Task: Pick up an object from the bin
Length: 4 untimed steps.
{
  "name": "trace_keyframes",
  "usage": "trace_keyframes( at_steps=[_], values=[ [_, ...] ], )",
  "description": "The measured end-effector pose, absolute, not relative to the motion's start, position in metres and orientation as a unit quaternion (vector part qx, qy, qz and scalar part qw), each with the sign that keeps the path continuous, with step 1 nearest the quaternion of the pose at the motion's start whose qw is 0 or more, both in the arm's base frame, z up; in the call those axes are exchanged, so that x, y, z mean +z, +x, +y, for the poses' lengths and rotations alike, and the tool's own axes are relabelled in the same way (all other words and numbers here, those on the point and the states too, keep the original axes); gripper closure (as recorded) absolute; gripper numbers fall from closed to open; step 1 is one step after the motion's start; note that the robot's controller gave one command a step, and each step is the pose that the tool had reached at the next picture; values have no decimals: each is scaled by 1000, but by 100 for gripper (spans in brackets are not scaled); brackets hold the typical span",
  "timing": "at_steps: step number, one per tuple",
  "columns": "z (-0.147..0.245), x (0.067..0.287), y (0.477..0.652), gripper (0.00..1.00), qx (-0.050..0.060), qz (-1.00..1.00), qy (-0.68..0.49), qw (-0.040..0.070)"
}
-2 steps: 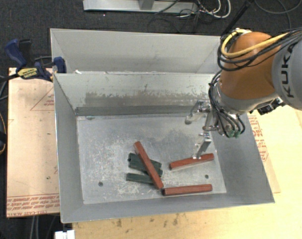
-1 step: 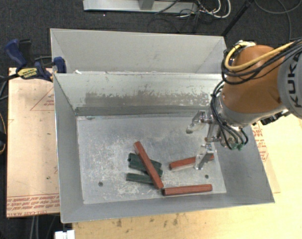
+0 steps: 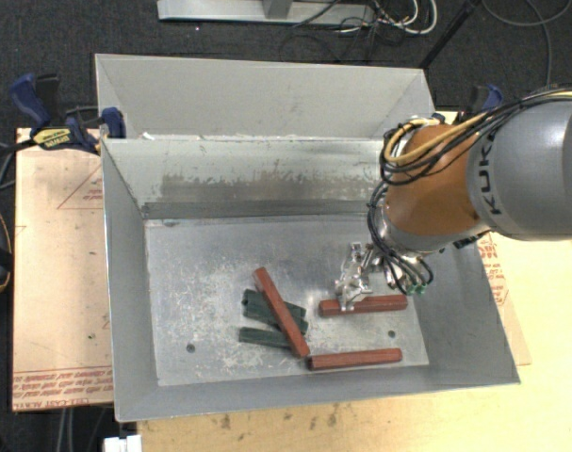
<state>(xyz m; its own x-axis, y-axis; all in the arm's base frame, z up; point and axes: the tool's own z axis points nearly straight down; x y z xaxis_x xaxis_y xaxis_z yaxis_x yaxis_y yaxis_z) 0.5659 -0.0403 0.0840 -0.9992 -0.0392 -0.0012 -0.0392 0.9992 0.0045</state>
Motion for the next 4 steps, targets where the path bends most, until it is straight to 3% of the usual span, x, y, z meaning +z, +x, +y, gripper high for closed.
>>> trace_keyframes(
  at_steps=[1,2,3,4],
  values=[
    [-40,84,566,100,2,1000,-20,1],
    [-35,120,561,100,1,1000,-12,-1],
    [-35,137,570,0,1,1000,-4,1],
    [-35,137,570,0,1,1000,-4,1]
  ],
)
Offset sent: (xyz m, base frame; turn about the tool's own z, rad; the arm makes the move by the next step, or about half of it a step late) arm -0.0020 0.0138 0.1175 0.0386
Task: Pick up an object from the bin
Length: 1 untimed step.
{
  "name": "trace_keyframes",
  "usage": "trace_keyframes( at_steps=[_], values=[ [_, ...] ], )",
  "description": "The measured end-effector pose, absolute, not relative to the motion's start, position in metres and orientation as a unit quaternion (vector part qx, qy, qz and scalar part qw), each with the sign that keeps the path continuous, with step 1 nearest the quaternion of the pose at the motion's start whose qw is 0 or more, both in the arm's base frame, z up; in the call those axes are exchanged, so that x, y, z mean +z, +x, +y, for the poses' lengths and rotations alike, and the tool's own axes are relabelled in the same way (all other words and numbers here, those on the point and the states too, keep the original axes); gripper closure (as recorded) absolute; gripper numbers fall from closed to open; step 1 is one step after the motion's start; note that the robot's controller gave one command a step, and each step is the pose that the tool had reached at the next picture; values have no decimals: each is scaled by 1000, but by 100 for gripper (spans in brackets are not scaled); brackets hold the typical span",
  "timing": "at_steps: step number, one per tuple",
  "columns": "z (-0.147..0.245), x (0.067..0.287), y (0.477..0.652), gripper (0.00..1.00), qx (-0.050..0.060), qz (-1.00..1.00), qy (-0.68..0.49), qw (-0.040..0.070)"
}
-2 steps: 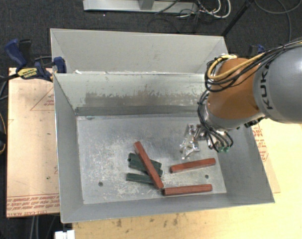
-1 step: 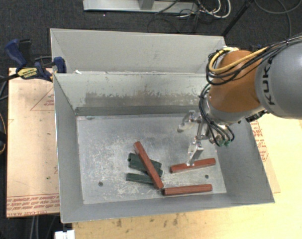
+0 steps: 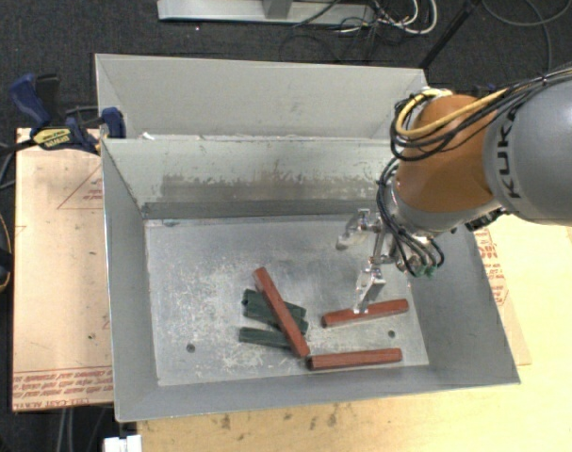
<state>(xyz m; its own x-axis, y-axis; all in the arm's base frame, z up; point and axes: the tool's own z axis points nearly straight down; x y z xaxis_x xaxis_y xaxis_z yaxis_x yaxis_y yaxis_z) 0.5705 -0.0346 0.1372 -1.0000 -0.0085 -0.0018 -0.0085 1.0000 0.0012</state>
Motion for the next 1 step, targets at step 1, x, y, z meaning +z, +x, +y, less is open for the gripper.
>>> trace_keyframes(
  at_steps=[1],
  values=[
    [-40,77,529,100,0,998,-59,6]
  ],
)
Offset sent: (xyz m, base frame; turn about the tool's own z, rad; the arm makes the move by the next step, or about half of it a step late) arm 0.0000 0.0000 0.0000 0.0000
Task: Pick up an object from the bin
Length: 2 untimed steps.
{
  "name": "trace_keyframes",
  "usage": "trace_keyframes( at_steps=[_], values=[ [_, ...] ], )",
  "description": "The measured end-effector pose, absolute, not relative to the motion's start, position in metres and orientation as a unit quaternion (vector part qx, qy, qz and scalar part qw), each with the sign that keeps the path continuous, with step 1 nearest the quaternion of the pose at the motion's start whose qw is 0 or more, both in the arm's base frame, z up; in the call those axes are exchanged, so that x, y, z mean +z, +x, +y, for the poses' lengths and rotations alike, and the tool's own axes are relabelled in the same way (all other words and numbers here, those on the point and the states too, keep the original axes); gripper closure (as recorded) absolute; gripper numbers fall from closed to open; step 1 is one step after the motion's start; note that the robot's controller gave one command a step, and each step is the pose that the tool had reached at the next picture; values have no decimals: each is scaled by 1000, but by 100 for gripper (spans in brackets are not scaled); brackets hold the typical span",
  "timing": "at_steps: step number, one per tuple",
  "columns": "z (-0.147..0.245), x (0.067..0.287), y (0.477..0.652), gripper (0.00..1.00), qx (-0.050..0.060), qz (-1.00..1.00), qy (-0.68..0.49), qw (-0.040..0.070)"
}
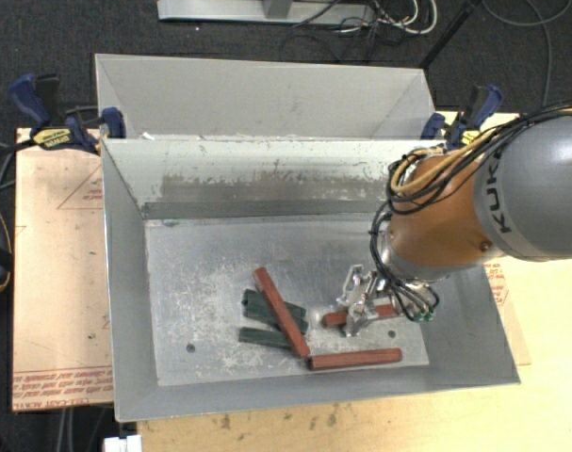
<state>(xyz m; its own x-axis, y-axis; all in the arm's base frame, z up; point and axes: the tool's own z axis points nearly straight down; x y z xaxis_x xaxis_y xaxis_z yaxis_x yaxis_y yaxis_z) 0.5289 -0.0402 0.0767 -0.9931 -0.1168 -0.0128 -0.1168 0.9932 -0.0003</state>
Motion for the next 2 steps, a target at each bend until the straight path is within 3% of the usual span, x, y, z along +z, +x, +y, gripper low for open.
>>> trace_keyframes(
  at_steps=[1,2],
  values=[
    [-40,77,529,100,0,998,-59,6],
    [-22,217,560,100,0,998,-64,2]
  ],
)
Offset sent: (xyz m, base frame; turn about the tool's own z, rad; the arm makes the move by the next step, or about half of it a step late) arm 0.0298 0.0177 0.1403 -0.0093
